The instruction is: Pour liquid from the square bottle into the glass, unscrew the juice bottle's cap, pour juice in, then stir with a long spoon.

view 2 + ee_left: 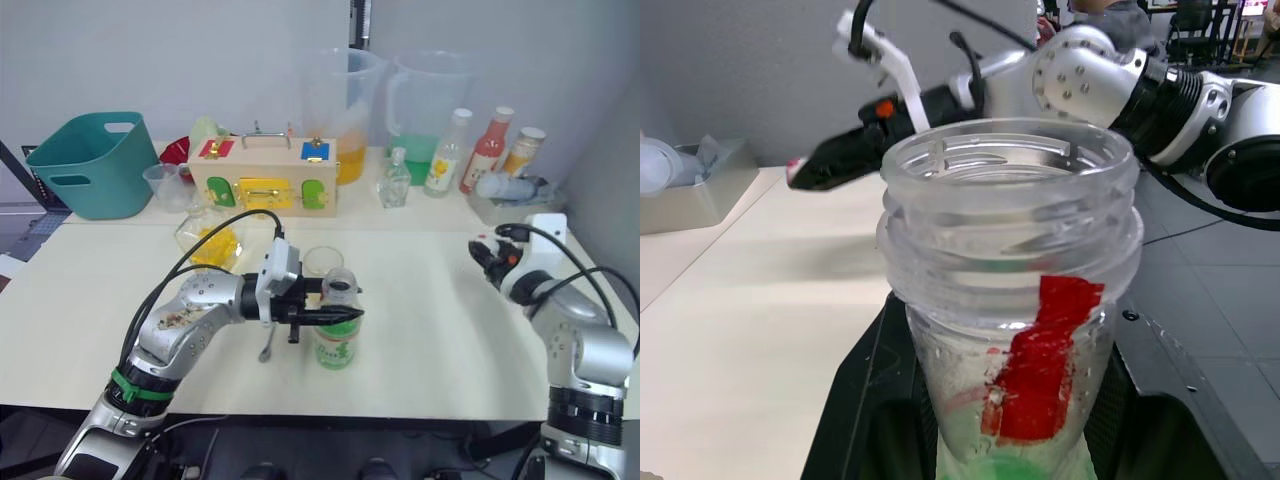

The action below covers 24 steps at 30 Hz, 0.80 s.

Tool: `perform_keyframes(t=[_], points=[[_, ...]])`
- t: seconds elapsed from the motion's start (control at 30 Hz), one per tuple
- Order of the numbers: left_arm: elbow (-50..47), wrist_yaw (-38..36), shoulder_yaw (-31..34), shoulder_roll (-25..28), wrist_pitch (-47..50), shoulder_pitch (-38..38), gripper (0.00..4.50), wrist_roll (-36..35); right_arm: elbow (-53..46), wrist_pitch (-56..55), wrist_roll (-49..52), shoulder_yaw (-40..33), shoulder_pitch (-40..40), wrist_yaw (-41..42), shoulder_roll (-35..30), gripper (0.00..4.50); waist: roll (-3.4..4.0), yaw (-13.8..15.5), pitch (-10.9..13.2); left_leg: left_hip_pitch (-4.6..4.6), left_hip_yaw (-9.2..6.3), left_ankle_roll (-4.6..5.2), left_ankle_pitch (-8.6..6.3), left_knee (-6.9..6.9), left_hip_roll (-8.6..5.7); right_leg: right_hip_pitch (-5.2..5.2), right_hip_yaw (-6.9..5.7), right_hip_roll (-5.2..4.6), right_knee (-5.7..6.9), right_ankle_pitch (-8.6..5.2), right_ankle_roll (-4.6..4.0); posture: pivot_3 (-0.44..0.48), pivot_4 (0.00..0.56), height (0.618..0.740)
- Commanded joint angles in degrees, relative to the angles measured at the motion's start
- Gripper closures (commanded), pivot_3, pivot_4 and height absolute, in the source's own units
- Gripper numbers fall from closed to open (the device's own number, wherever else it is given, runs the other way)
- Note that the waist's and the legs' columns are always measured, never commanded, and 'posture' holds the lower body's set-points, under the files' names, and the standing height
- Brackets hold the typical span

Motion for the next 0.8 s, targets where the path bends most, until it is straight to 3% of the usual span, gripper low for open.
perform_keyframes(t=[0.03, 0.37, 0.57, 0.63, 0.8], points=[[-0.66, 1.11, 0.03, 0.88, 0.69, 0.64, 3.21, 1.50, 4.78, -4.01, -3.11, 0.70, -1.65, -2.47, 0.32, 2.82, 0.00, -0.07, 0.00, 0.01, 0.00, 0.00, 0.00, 0.00, 0.00, 0.00, 0.00, 0.00, 0.00, 0.00, 0.00, 0.000, 0.150, 0.731], [-1.96, 1.36, 0.98, 1.83, 1.54, 1.37, 3.21, 0.80, 17.09, -8.64, -5.12, 1.30, -4.66, -4.96, 3.30, 2.82, 0.02, -0.56, -0.01, 0.03, 0.00, 0.00, 0.00, -0.02, 0.02, 0.00, 0.01, 0.03, 0.02, 0.00, -0.01, 0.000, 0.150, 0.731], [-2.42, 2.03, 1.52, 1.51, 1.97, 1.50, 3.21, 0.44, 15.83, -7.49, -4.71, 1.92, -3.63, -3.41, 3.29, 2.82, 0.03, -0.74, -0.01, 0.05, 0.00, 0.00, 0.00, -0.03, 0.02, 0.00, 0.01, 0.03, 0.02, 0.00, -0.01, 0.000, 0.150, 0.731], [-2.32, 1.96, 1.59, 1.52, 2.01, 1.43, 3.21, 0.38, 15.88, -7.60, -4.68, 2.05, -3.80, -2.98, 3.36, 1.85, 0.03, -0.80, -0.01, 0.05, 0.00, 0.00, 0.00, -0.03, 0.03, 0.00, 0.01, 0.04, 0.03, 0.00, -0.01, 0.000, 0.150, 0.731], [-2.07, 1.27, 1.03, 2.12, 1.31, 1.52, 3.21, 1.46, 13.00, -8.79, -5.39, 3.07, -4.42, -2.37, 2.94, 0.13, 0.03, -1.21, -0.01, 0.05, -0.01, 0.00, 0.00, -0.03, 0.02, 0.00, 0.01, 0.04, 0.03, 0.00, -0.01, 0.000, 0.150, 0.731]])
